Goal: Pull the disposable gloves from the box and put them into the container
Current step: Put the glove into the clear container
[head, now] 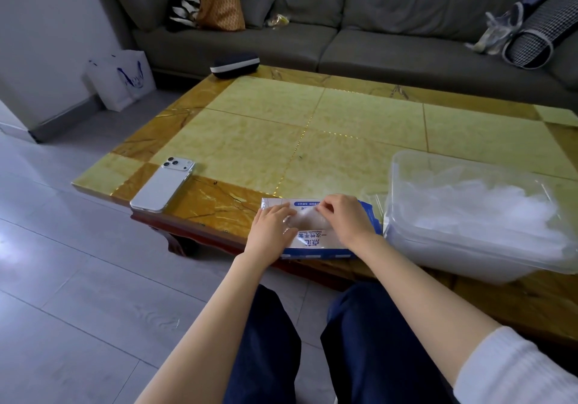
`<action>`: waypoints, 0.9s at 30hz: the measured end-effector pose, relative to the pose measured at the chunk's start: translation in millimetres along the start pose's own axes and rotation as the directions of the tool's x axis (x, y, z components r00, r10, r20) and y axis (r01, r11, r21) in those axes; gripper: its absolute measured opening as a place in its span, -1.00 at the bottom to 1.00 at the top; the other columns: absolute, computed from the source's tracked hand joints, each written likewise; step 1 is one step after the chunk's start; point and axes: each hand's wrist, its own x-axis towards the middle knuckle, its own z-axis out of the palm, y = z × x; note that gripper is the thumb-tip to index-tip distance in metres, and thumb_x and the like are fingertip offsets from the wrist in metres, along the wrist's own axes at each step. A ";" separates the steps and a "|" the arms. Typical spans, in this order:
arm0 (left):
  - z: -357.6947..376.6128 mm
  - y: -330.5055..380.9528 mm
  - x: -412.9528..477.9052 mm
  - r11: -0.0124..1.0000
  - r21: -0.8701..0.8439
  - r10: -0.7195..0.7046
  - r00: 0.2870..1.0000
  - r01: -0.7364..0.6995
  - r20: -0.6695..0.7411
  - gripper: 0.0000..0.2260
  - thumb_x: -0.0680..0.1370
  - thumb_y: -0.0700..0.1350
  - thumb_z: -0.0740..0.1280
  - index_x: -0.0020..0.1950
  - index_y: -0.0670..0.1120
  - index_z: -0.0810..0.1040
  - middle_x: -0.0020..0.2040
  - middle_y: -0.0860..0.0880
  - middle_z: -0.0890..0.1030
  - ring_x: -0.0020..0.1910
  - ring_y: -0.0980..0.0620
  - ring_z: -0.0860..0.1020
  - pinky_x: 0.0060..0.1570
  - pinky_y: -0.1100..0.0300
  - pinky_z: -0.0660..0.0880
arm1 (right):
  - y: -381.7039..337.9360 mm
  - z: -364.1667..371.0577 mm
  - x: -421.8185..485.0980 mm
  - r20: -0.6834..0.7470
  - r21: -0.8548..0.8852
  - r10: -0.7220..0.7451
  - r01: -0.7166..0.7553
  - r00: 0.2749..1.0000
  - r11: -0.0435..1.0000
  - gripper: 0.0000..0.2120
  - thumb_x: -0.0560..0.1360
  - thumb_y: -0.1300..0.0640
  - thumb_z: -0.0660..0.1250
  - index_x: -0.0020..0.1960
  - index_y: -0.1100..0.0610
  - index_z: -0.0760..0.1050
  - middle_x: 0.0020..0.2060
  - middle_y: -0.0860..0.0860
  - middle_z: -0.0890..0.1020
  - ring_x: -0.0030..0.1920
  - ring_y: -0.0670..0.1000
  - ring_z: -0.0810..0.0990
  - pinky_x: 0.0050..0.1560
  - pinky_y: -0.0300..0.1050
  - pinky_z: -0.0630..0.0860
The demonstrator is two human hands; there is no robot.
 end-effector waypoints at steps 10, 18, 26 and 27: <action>-0.2 2.3 0.3 1.000 0.021 -0.007 1.000 0.007 -0.004 -0.55 0.57 -0.06 0.28 0.45 -0.06 0.31 0.48 0.01 0.28 0.46 -0.01 0.19 0.45 0.09 0.06 | 19.1 -6.1 4.1 -0.268 0.255 0.214 -0.145 0.939 0.956 -0.75 0.52 0.33 0.16 -0.33 0.36 0.34 -0.30 0.30 0.53 -0.16 0.28 0.57 -0.26 0.27 0.52; -1.2 3.0 0.6 0.998 0.068 -0.012 1.000 0.011 0.003 -0.53 0.57 -0.04 0.28 0.47 -0.03 0.28 0.47 0.04 0.29 0.45 0.02 0.21 0.43 0.14 0.06 | -13.8 -33.5 4.4 -0.419 0.470 0.319 -0.098 0.850 0.877 -0.71 0.59 0.26 0.10 -0.30 0.25 0.35 -0.29 0.09 0.47 -0.35 -0.02 0.39 -0.22 0.22 0.57; -8.9 3.2 1.1 1.000 0.002 0.012 0.999 -0.012 0.049 -0.58 0.56 -0.08 0.30 0.41 -0.05 0.35 0.43 -0.01 0.35 0.40 -0.02 0.29 0.38 0.10 0.18 | -34.2 -95.7 17.2 -0.577 0.342 0.237 -0.033 0.782 0.939 -0.71 0.63 0.10 0.09 -0.16 0.18 0.47 -0.25 0.07 0.58 -0.24 0.10 0.57 -0.22 0.08 0.57; -12.5 3.7 1.5 0.999 -0.040 0.015 0.999 -0.013 0.049 -0.61 0.56 -0.10 0.29 0.39 -0.05 0.37 0.40 -0.03 0.39 0.35 -0.02 0.34 0.33 0.11 0.26 | -34.8 -102.2 16.9 -0.570 0.317 0.231 -0.048 0.789 0.947 -0.72 0.63 0.11 0.09 -0.17 0.15 0.46 -0.27 0.05 0.58 -0.25 0.08 0.56 -0.24 0.02 0.54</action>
